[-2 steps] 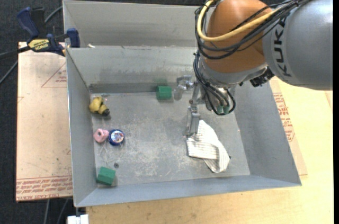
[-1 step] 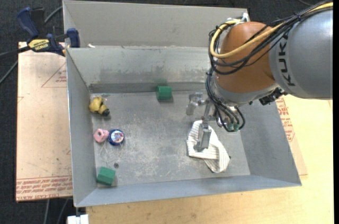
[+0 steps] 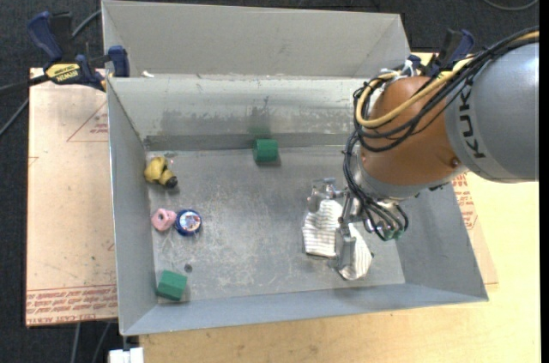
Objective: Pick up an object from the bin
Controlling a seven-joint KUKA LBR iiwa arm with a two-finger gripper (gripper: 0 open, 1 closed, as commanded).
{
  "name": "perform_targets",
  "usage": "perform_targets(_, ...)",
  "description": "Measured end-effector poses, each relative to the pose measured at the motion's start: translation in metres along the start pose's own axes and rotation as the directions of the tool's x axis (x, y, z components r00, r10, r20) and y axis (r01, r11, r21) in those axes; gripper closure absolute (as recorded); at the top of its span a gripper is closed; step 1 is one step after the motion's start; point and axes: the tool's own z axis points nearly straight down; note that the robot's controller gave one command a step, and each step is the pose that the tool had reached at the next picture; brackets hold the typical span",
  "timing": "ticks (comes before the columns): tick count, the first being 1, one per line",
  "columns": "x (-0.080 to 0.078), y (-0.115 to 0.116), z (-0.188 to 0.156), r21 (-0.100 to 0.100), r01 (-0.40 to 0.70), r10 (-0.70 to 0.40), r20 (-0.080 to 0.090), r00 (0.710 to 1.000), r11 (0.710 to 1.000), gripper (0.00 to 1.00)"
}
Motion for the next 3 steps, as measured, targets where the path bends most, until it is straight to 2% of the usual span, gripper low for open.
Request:
perform_targets(1,-0.006,0.0,0.028,-0.001,0.082,-0.082,-0.013,0.997,0.997,0.0)
perform_targets(2,0.01,-0.022,0.051,-0.001,0.231,-0.231,0.003,0.973,0.973,1.0)
perform_targets(3,0.01,-0.022,0.051,-0.001,0.231,-0.231,0.003,0.973,0.973,1.0)
